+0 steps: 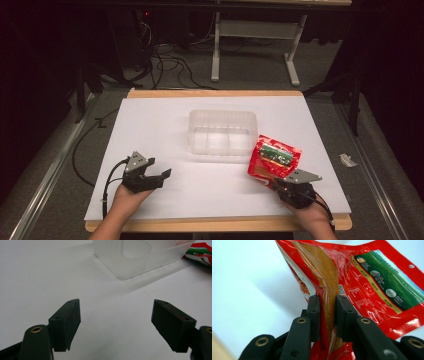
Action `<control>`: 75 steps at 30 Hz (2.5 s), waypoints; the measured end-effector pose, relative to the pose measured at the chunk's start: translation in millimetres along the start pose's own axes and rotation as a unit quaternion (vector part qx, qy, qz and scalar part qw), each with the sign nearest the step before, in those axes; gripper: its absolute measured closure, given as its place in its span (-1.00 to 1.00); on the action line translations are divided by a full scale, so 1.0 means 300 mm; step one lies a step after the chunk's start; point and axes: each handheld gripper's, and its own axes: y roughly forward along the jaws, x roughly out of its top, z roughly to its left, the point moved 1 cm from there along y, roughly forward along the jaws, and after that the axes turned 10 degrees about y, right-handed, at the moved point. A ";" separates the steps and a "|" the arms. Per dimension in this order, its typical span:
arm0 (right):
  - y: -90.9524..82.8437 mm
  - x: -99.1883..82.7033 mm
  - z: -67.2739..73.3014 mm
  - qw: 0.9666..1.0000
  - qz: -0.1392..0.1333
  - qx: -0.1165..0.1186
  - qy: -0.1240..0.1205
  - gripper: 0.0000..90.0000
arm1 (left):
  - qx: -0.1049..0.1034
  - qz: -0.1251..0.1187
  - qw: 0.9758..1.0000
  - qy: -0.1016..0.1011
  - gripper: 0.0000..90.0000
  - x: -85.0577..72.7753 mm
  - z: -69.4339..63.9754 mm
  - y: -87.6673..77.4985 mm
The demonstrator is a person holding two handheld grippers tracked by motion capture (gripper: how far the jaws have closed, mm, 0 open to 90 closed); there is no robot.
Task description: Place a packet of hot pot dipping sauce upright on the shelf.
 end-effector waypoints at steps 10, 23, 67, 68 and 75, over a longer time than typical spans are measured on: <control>-0.021 0.015 0.057 0.994 -0.021 0.105 0.020 0.30 | -0.004 -0.006 1.000 -0.007 -0.46 0.007 -0.003 0.006; -0.027 0.034 -0.131 0.990 -0.086 0.028 0.112 -0.31 | 0.008 -0.005 1.000 0.009 -0.46 -0.004 0.010 -0.016; 0.115 0.048 -0.383 0.905 -0.097 0.226 0.348 0.10 | 0.041 -0.014 0.999 0.021 -0.46 -0.024 0.058 -0.131; 0.123 0.055 -0.366 0.912 -0.084 0.208 0.343 0.04 | 0.040 -0.011 0.999 0.024 -0.46 -0.026 0.058 -0.130; 0.176 0.054 -0.349 0.915 -0.015 0.206 0.346 0.07 | 0.039 -0.010 0.999 0.028 -0.46 -0.027 0.056 -0.131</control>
